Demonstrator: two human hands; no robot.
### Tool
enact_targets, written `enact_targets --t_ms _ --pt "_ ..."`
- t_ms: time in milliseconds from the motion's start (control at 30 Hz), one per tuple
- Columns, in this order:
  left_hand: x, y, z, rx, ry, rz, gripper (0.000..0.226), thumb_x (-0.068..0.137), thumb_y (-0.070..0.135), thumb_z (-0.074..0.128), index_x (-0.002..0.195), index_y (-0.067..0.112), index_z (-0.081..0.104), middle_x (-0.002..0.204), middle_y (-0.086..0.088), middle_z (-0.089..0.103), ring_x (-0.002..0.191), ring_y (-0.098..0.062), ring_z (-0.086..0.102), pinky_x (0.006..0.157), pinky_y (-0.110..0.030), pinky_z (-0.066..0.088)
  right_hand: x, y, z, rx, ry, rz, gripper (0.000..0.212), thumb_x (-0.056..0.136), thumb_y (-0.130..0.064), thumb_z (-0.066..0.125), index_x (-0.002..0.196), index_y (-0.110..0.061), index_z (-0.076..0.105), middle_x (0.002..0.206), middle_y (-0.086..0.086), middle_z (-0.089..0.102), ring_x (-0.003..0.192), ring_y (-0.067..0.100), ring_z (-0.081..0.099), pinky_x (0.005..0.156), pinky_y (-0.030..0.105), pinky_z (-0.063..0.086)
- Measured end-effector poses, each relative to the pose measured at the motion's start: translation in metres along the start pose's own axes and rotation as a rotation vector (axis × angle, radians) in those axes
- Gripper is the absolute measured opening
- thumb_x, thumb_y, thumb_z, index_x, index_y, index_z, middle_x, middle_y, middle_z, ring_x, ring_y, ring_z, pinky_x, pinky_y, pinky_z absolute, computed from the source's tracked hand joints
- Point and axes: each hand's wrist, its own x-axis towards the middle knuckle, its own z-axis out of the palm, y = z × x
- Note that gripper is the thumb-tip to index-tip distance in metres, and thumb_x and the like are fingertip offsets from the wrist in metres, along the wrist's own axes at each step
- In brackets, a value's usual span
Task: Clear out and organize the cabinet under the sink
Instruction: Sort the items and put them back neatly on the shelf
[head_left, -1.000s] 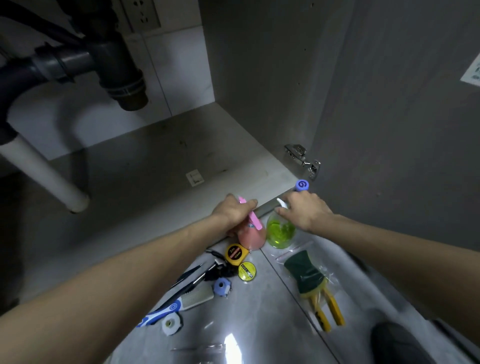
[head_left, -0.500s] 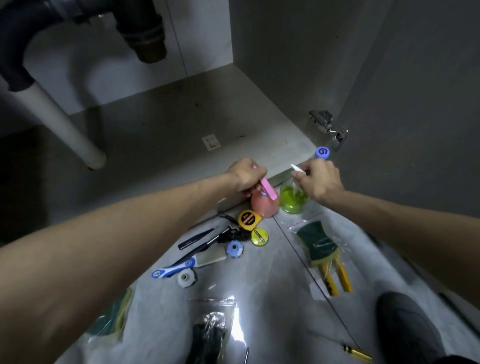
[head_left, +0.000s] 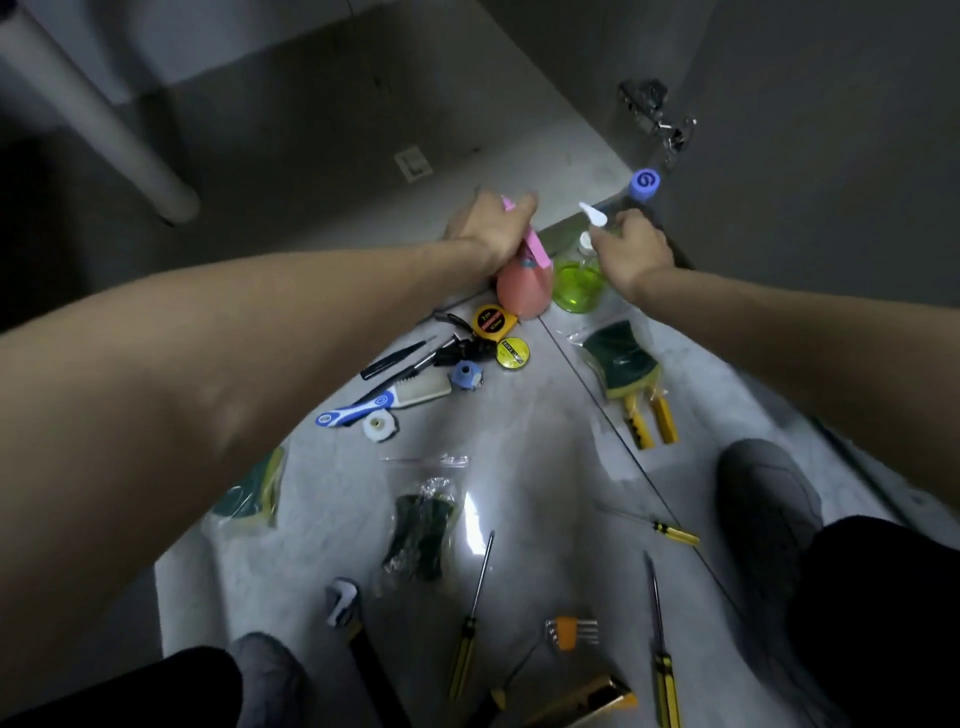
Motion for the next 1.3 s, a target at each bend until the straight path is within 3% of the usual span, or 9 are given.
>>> enact_targets --t_ms 133,267,333,433,633,800,1033,1200,1300 --pt "-0.039 -0.018 -0.011 0.061 0.168 -0.028 0.065 0.089 0.06 0.034 0.138 0.019 0.044 0.133 -0.013 0.06 0.118 -0.035 0.057 0.09 -0.037 0.042 -0.049 0.023 0.003 -0.045 -0.035 0.026 0.035 0.098 -0.032 0.048 0.122 -0.01 0.062 0.124 0.021 0.063 0.116 0.039 0.058 0.095 0.038 0.045" --pt "-0.095 -0.058 -0.024 0.151 0.174 -0.048 0.044 0.092 0.049 0.035 0.12 0.02 0.053 0.116 -0.014 0.066 0.108 -0.036 0.06 0.08 -0.036 0.041 -0.105 0.05 0.021 -0.094 -0.403 -0.02 0.021 0.098 -0.019 0.05 0.093 -0.005 0.064 0.098 0.021 0.067 0.095 0.034 0.065 0.085 0.04 0.052" --pt "-0.121 -0.086 -0.025 0.216 0.062 -0.039 0.035 0.094 0.042 0.04 0.105 0.017 0.061 0.105 -0.014 0.07 0.104 -0.036 0.063 0.082 -0.037 0.048 -0.135 0.069 0.033 -0.134 -0.542 -0.012 0.018 0.1 -0.016 0.048 0.093 -0.009 0.063 0.093 0.018 0.066 0.085 0.028 0.063 0.084 0.038 0.054" --pt "-0.156 -0.133 -0.021 0.321 -0.133 -0.067 0.021 0.091 0.028 0.049 0.096 0.018 0.067 0.101 -0.009 0.071 0.1 -0.032 0.064 0.079 -0.033 0.049 -0.169 0.098 0.053 -0.274 -0.615 -0.003 0.021 0.099 -0.017 0.048 0.101 -0.009 0.067 0.105 0.017 0.07 0.094 0.03 0.065 0.088 0.036 0.054" --pt "-0.143 -0.185 -0.023 0.478 -0.177 0.015 0.026 0.091 0.018 0.05 0.111 0.012 0.064 0.12 -0.013 0.062 0.111 -0.033 0.059 0.09 -0.038 0.051 -0.168 0.09 0.09 -0.32 -0.471 -0.19 0.024 0.1 -0.02 0.044 0.103 -0.006 0.063 0.109 0.011 0.065 0.099 0.027 0.06 0.074 0.028 0.038" --pt "-0.084 -0.204 -0.019 0.535 -0.25 0.063 0.039 0.092 0.015 0.048 0.13 0.013 0.055 0.133 -0.012 0.05 0.123 -0.031 0.048 0.103 -0.041 0.043 -0.128 0.039 0.138 -0.258 -0.292 -0.429 0.04 0.095 -0.014 0.049 0.135 -0.015 0.052 0.133 0.005 0.048 0.121 0.026 0.049 0.093 0.037 0.045" --pt "-0.053 -0.23 -0.006 0.418 -0.267 -0.098 0.045 0.088 0.043 0.051 0.122 0.014 0.058 0.126 -0.009 0.051 0.121 -0.027 0.047 0.1 -0.037 0.043 -0.091 0.024 0.172 -0.486 -0.247 -0.587 0.054 0.087 -0.012 0.051 0.142 -0.011 0.047 0.148 0.009 0.04 0.126 0.031 0.045 0.083 0.04 0.052" --pt "-0.046 -0.217 -0.009 0.396 -0.335 -0.177 0.029 0.082 0.044 0.053 0.102 0.023 0.056 0.113 -0.005 0.061 0.105 -0.026 0.056 0.09 -0.038 0.05 -0.099 0.05 0.17 -0.522 -0.227 -0.526 0.039 0.091 -0.016 0.05 0.13 -0.013 0.055 0.125 0.009 0.053 0.112 0.028 0.05 0.075 0.036 0.046" --pt "-0.051 -0.206 -0.005 0.391 -0.35 -0.206 0.037 0.084 0.045 0.047 0.112 0.021 0.055 0.121 -0.009 0.056 0.114 -0.03 0.052 0.098 -0.044 0.047 -0.11 0.06 0.164 -0.459 -0.218 -0.451 0.029 0.094 -0.017 0.05 0.122 -0.015 0.055 0.117 0.005 0.052 0.105 0.025 0.05 0.072 0.032 0.043"
